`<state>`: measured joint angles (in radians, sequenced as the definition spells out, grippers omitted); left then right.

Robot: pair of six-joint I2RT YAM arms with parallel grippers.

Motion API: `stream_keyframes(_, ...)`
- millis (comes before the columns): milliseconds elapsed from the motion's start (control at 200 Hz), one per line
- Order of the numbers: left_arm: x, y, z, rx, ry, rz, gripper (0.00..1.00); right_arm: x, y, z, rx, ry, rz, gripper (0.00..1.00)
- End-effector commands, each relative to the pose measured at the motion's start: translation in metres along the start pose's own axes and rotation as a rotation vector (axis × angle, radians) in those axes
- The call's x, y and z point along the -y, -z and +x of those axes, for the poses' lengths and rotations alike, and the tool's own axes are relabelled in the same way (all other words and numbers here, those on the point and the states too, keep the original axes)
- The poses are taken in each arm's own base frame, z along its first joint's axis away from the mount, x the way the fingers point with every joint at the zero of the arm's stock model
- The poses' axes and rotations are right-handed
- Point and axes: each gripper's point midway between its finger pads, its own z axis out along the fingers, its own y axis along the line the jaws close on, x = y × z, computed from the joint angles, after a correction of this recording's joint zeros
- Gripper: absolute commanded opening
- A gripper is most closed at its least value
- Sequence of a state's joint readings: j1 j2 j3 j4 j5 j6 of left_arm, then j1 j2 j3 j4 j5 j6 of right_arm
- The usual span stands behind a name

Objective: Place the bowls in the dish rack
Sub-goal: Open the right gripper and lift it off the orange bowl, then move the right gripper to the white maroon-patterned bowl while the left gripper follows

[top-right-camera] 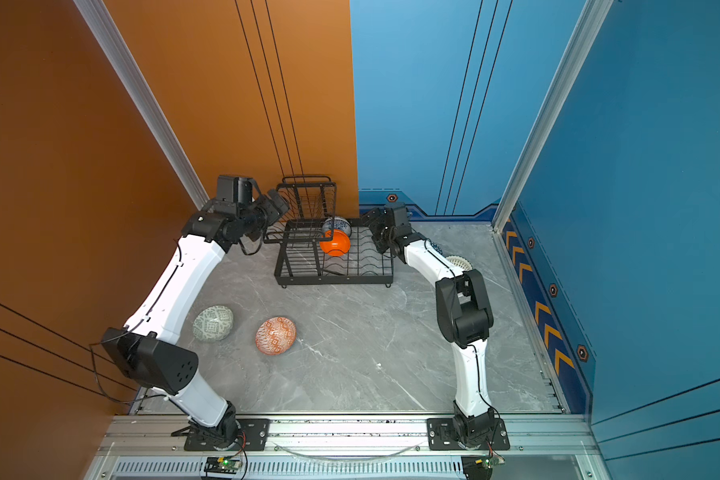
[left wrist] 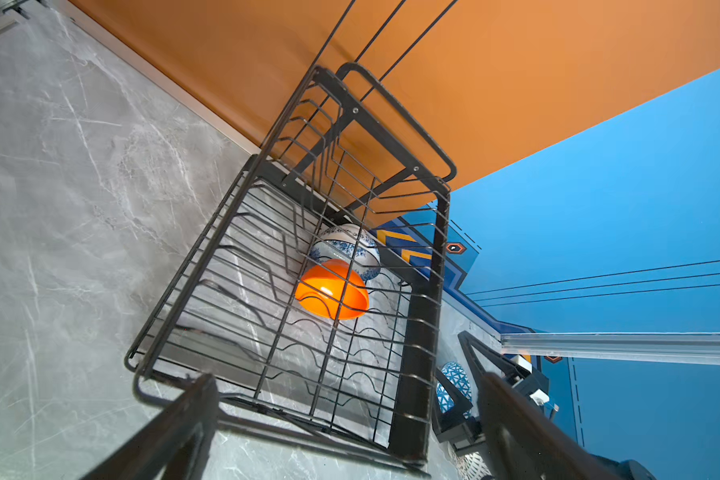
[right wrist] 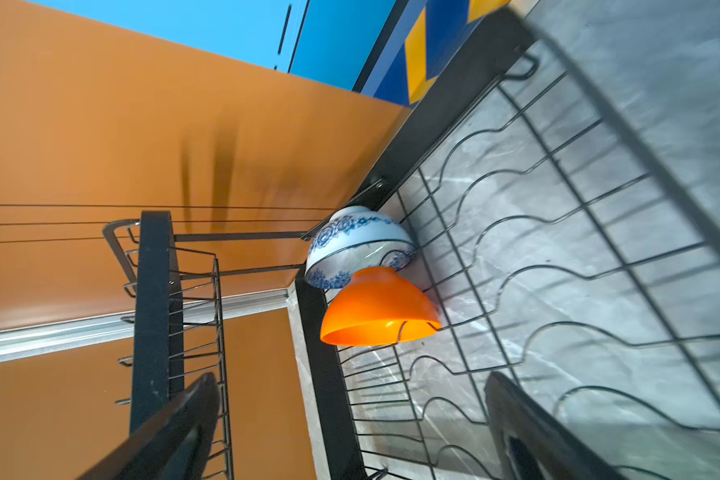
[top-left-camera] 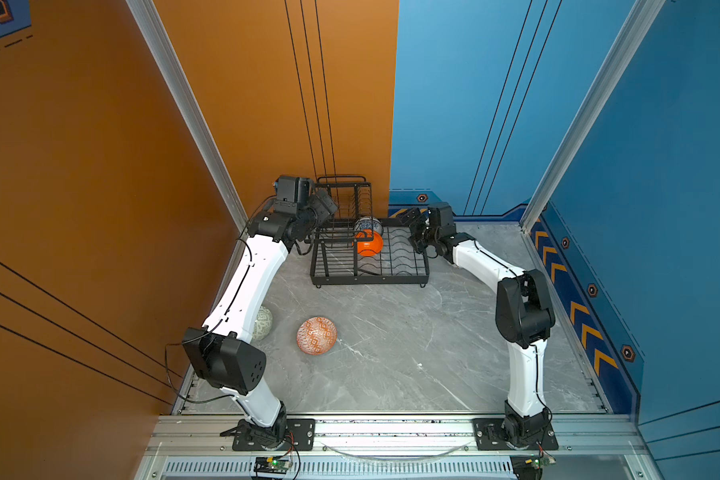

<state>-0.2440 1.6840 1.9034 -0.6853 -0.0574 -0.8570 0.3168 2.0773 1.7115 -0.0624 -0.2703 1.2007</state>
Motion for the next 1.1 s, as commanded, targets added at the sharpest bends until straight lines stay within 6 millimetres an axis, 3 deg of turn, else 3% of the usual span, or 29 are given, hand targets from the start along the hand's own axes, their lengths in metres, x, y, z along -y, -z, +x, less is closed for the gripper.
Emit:
stream_keyframes(0, 0.018, 0.000, -0.005, 0.026, -0.060, 0.018, 0.98, 0.001, 0.032, -0.009, -0.014, 0.074, 0.052, 1.00)
stream_keyframes(255, 0.070, -0.006, 0.016, -0.001, -0.213, 0.121, 0.98, 0.022, 0.069, -0.022, -0.028, 0.141, 0.152, 1.00)
stream_keyframes(666, 0.158, -0.012, 0.124, -0.128, -0.518, 0.311, 0.98, 0.083, 0.148, -0.067, 0.024, 0.144, 0.363, 1.00)
stream_keyframes(896, 0.180, -0.020, 0.183, -0.214, -0.599, 0.370, 0.98, 0.124, 0.185, -0.088, 0.047, 0.120, 0.504, 1.00)
stream_keyframes(1096, 0.189, -0.028, 0.219, -0.285, -0.610, 0.408, 0.98, 0.161, 0.189, -0.078, -0.055, 0.166, 0.627, 0.95)
